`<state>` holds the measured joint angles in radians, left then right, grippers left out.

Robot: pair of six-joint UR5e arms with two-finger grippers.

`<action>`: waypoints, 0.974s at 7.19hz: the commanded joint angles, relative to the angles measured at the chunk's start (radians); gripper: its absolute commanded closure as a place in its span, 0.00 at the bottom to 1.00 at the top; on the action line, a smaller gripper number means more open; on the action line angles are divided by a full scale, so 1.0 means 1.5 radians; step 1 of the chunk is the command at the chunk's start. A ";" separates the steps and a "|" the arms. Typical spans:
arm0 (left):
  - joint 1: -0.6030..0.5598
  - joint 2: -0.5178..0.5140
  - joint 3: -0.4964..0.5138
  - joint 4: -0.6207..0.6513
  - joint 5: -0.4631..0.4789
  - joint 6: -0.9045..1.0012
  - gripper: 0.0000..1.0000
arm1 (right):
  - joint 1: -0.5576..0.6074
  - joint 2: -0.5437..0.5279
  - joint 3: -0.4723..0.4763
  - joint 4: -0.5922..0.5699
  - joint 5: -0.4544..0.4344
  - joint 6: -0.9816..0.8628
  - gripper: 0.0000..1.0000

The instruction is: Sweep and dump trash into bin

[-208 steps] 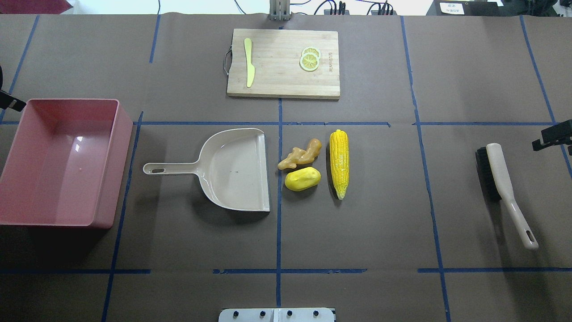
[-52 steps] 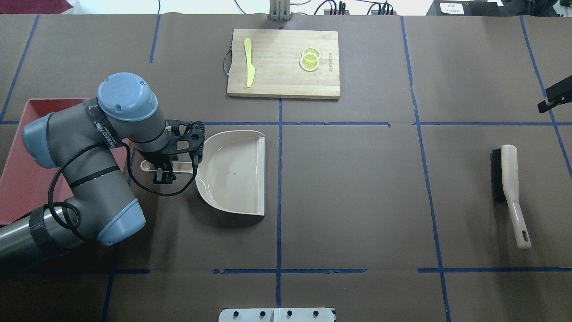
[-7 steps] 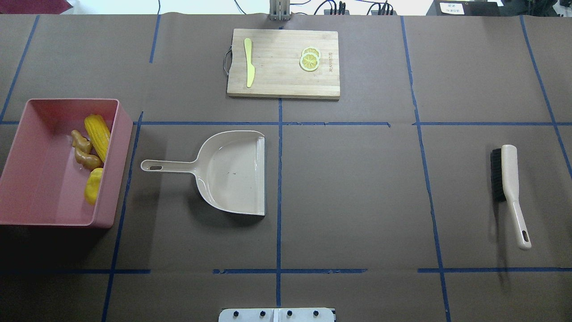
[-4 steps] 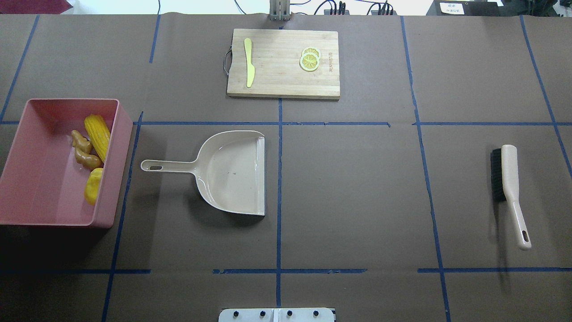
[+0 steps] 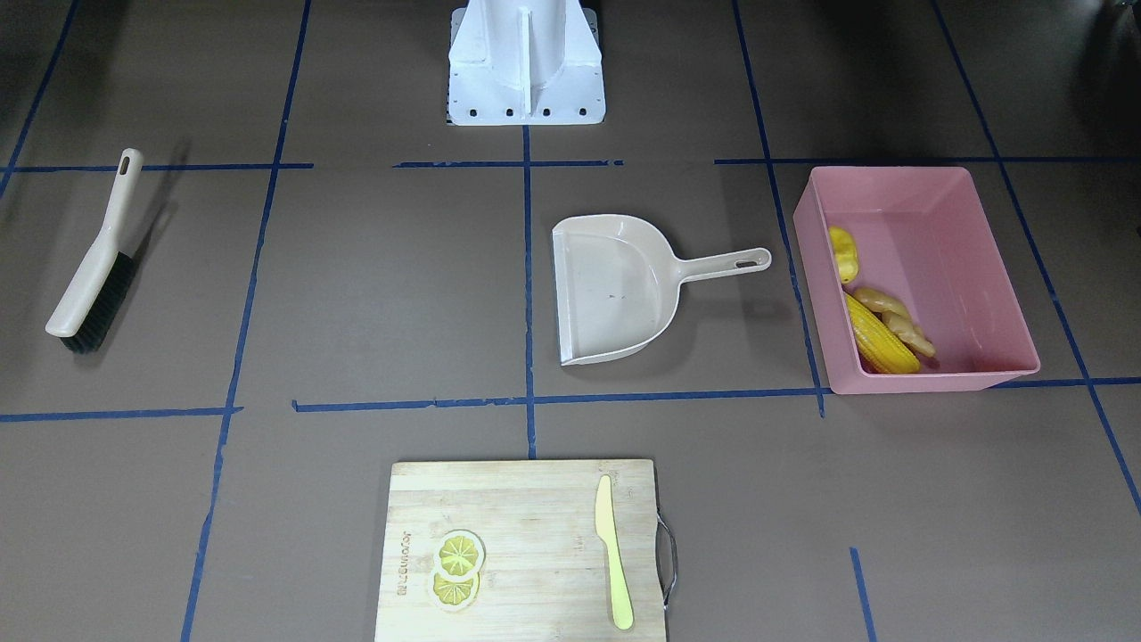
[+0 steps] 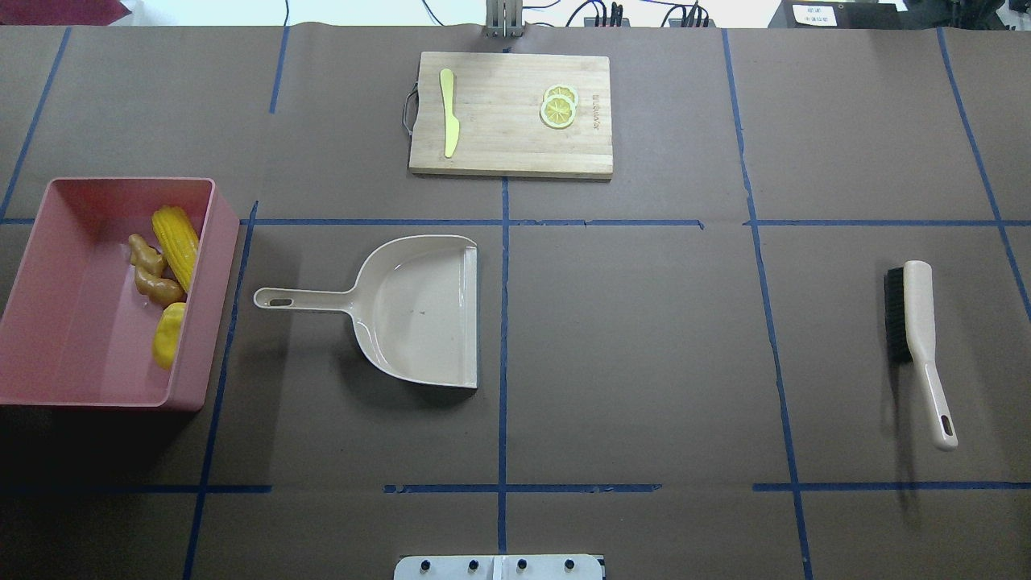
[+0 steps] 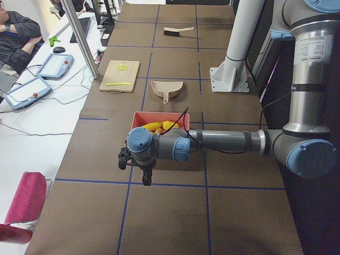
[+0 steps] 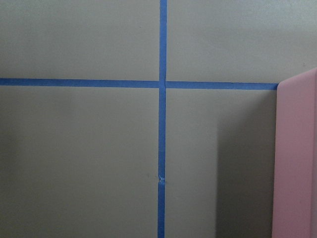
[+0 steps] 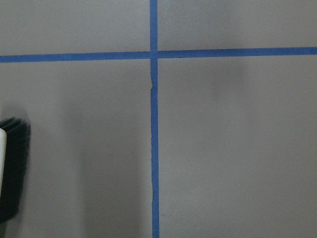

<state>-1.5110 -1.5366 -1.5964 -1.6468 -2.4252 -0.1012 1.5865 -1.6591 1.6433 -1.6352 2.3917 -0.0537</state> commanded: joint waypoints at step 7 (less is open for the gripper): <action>0.000 0.005 0.000 -0.005 0.033 0.001 0.00 | 0.013 0.003 0.002 0.000 -0.001 0.000 0.00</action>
